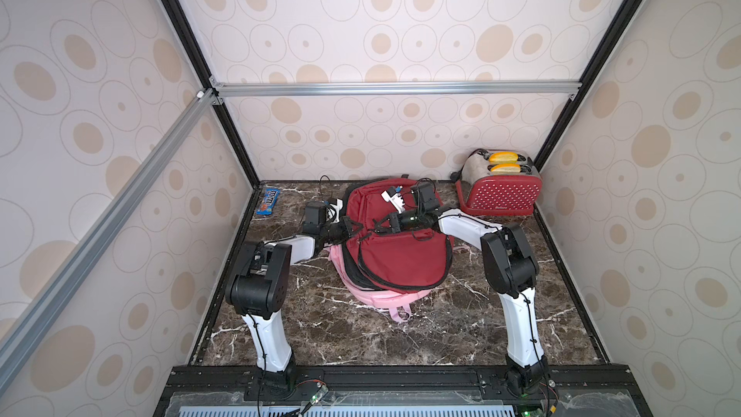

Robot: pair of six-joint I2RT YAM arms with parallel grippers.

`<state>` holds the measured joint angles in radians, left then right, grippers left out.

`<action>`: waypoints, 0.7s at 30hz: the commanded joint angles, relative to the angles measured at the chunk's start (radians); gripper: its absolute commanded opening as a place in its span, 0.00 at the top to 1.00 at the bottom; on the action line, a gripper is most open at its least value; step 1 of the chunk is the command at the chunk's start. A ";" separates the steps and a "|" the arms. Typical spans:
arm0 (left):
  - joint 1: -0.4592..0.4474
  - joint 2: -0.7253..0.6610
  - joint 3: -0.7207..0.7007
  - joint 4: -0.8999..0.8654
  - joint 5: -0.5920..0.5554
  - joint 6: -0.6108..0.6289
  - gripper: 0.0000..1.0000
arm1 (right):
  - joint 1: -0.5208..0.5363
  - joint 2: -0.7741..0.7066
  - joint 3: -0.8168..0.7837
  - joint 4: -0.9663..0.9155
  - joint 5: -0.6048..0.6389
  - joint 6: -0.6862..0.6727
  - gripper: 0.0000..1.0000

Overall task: Zip up the backpack
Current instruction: Zip the zipper on the backpack.

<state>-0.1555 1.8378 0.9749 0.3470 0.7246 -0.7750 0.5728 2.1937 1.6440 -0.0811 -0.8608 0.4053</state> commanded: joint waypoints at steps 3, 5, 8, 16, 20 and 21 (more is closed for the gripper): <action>0.057 -0.073 -0.082 -0.063 -0.168 -0.028 1.00 | 0.001 -0.038 -0.033 -0.090 0.134 -0.026 1.00; 0.065 -0.094 -0.094 -0.079 -0.199 -0.022 1.00 | 0.008 -0.047 -0.039 -0.103 0.175 -0.035 1.00; 0.066 -0.110 -0.094 -0.108 -0.222 -0.014 1.00 | 0.022 -0.052 -0.033 -0.141 0.247 -0.067 1.00; 0.070 -0.112 -0.094 -0.116 -0.229 -0.011 1.00 | 0.063 -0.053 -0.012 -0.267 0.477 -0.181 1.00; 0.072 -0.114 -0.095 -0.123 -0.237 -0.010 1.00 | 0.064 -0.077 -0.033 -0.287 0.565 -0.220 1.00; 0.073 -0.114 -0.095 -0.123 -0.237 -0.010 1.00 | 0.064 -0.084 -0.037 -0.291 0.588 -0.230 1.00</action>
<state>-0.1394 1.7374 0.8925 0.3050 0.6239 -0.7925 0.6636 2.1242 1.6432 -0.2398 -0.4679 0.2340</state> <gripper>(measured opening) 0.073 0.053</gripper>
